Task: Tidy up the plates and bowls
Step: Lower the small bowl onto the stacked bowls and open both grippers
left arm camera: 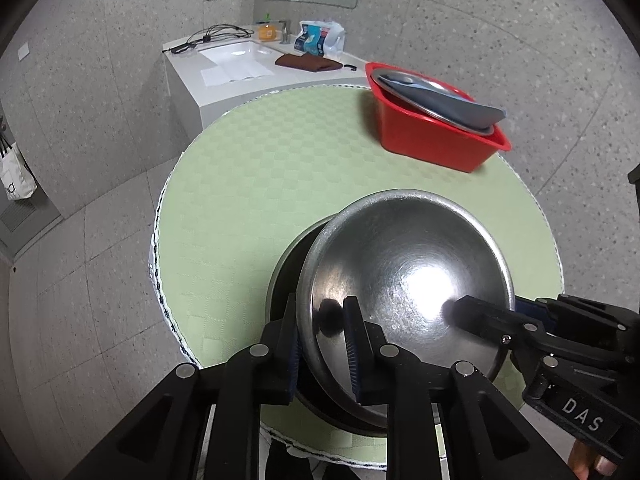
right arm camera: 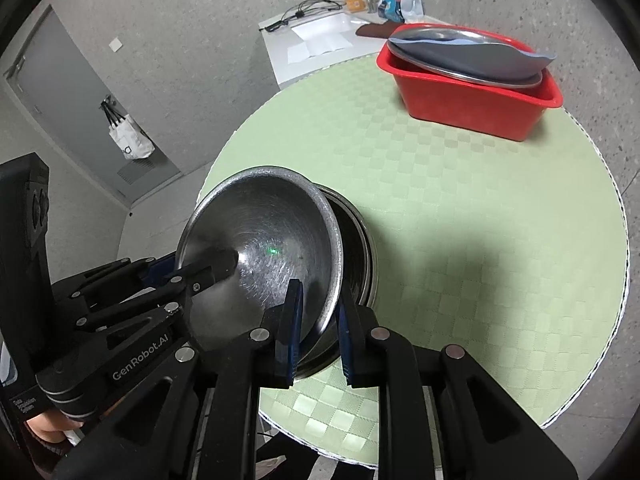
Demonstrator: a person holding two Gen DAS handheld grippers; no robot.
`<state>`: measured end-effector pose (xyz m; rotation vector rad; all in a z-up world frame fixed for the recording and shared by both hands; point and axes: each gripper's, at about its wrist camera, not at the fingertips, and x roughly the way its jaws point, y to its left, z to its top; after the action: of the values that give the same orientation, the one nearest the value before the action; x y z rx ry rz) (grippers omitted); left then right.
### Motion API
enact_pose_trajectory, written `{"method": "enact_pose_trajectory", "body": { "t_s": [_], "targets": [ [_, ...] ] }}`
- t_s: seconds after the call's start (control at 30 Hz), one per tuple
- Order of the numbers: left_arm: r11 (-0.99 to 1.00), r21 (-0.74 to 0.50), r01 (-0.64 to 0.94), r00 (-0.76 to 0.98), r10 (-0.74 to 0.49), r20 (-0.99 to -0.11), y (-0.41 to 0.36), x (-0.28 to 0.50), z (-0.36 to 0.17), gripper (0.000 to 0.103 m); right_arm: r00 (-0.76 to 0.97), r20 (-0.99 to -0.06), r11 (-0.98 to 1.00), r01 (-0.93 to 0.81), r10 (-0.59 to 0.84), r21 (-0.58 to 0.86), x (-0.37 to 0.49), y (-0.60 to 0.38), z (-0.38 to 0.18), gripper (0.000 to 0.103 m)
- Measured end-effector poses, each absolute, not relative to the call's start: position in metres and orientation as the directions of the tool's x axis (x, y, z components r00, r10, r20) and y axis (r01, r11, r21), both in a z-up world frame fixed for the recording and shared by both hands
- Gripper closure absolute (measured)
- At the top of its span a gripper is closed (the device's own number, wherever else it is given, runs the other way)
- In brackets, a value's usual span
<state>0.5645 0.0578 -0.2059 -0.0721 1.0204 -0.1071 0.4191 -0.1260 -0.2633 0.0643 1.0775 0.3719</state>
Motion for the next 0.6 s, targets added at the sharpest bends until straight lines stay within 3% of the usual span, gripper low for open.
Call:
{"method": "enact_pose_trajectory", "body": {
  "t_s": [0.13, 0.2, 0.3, 0.33, 0.43, 0.5, 0.53, 0.6],
  "targets": [
    [0.993, -0.105, 0.053, 0.536, -0.117, -0.836, 0.059, 0.564, -0.208, 0.085, 0.439, -0.843, 0.943, -0.254, 0.312, 0.217, 0.42, -0.123, -0.265, 0.085],
    [0.993, -0.107, 0.051, 0.545, -0.118, -0.83, 0.059, 0.562, -0.21, 0.08, 0.444, -0.841, 0.944, -0.249, 0.309, 0.215, 0.421, -0.122, -0.267, 0.085],
    [0.992, -0.115, 0.051, 0.56, -0.123, -0.82, 0.06, 0.558, -0.212, 0.07, 0.459, -0.831, 0.944, -0.245, 0.315, 0.223, 0.419, -0.121, -0.267, 0.075],
    [0.992, -0.116, 0.046, 0.569, -0.122, -0.813, 0.061, 0.556, -0.212, 0.07, 0.464, -0.826, 0.943, -0.245, 0.319, 0.227, 0.418, -0.12, -0.266, 0.07],
    [0.991, -0.128, 0.041, 0.596, -0.127, -0.793, 0.064, 0.55, -0.209, 0.068, 0.499, -0.809, 0.946, -0.245, 0.31, 0.212, 0.414, -0.119, -0.261, 0.065],
    [0.993, -0.119, 0.021, 0.613, -0.107, -0.783, 0.068, 0.546, -0.207, 0.049, 0.515, -0.794, 0.943, -0.242, 0.323, 0.227, 0.413, -0.122, -0.257, 0.062],
    [0.993, -0.122, 0.005, 0.63, -0.098, -0.77, 0.071, 0.543, -0.205, 0.046, 0.522, -0.788, 0.943, -0.239, 0.326, 0.231, 0.412, -0.123, -0.256, 0.06],
    [0.989, -0.144, -0.018, 0.66, -0.096, -0.745, 0.079, 0.538, -0.203, 0.034, 0.548, -0.779, 0.951, -0.217, 0.305, 0.22, 0.409, -0.127, -0.251, 0.042]
  ]
}}
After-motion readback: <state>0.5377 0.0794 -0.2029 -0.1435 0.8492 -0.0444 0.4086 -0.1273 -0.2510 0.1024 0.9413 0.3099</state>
